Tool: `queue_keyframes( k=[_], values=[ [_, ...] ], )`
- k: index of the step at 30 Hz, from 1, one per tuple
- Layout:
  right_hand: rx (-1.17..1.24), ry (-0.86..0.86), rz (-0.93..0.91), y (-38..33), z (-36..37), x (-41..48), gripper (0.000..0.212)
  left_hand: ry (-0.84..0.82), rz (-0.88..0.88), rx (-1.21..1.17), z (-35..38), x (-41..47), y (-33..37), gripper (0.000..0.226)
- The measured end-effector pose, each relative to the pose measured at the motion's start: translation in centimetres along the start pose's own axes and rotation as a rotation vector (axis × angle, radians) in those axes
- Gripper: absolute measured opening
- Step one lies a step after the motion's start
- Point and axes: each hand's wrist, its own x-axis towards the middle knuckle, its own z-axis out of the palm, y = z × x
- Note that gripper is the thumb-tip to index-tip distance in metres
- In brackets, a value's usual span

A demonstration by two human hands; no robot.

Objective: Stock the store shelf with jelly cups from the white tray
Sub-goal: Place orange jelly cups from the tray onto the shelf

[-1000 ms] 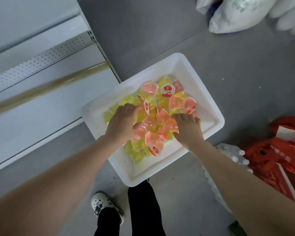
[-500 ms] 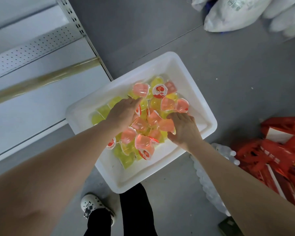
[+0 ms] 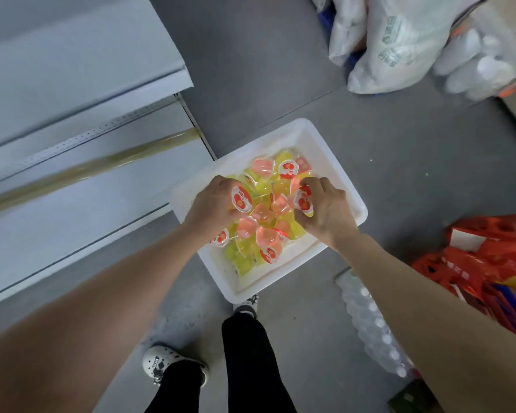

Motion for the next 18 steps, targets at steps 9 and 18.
queue_keyframes(
  k=[9, 18],
  values=[
    [-0.053, 0.195, -0.132, -13.9, -7.5, -3.5, 0.047, 0.233, 0.036, -0.194, -11.7, -13.8, -1.3, 0.054],
    [-0.070, 0.438, -0.375, -30.4, -14.5, -5.2, 0.041, 0.459, 0.098, -0.042, -24.7, -26.8, -4.6, 0.053]
  ],
)
